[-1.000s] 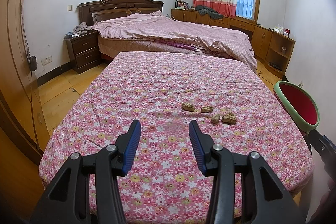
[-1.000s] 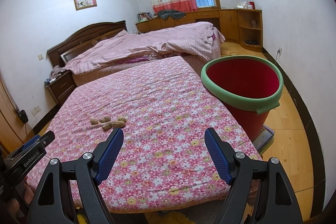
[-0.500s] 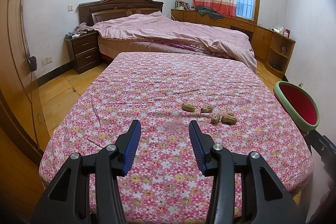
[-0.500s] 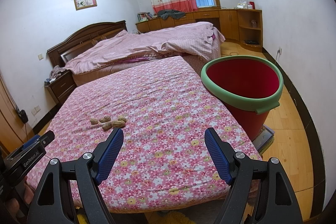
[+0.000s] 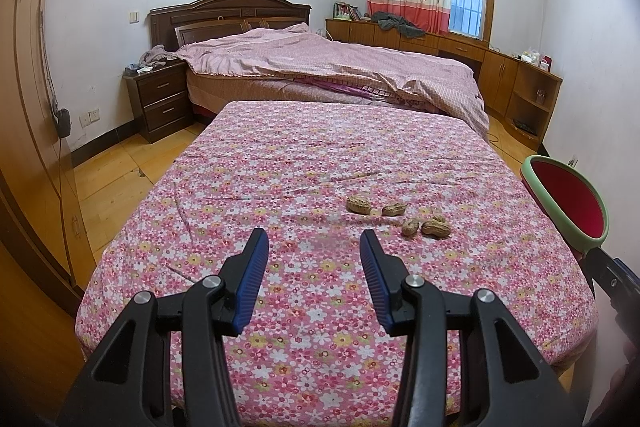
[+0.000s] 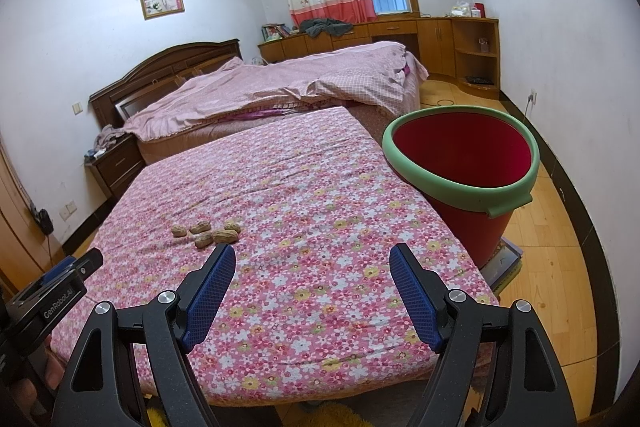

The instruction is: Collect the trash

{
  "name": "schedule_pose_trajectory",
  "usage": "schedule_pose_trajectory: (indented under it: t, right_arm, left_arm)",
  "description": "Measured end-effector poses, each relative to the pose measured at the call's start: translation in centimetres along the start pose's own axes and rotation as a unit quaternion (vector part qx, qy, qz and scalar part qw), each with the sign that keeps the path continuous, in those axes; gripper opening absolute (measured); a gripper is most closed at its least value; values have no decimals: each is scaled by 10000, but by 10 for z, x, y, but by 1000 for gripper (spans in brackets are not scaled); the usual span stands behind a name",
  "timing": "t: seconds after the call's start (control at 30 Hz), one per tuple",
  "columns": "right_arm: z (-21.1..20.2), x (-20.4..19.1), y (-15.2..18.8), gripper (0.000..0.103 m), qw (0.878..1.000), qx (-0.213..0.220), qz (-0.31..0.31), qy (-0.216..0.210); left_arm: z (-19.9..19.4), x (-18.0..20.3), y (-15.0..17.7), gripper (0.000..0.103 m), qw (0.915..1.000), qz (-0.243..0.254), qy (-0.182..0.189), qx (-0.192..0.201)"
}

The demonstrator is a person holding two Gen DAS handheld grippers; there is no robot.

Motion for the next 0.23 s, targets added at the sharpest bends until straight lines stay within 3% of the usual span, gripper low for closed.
schedule_pose_trajectory:
  t: [0.23]
  right_arm:
    - [0, 0, 0, 80, 10000, -3, -1, -1]
  left_arm:
    - [-1, 0, 0, 48, 10000, -1, -10, -1]
Point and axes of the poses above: each gripper's, at about its wrist camera, not at the fingertips, and z roughly the way its jaws point, x to its right, y to its underside, the point moved 4 cm from there along z, roughly the way its jaws point, and after that the axes turned 4 degrees about z, right-handed, at the moved point
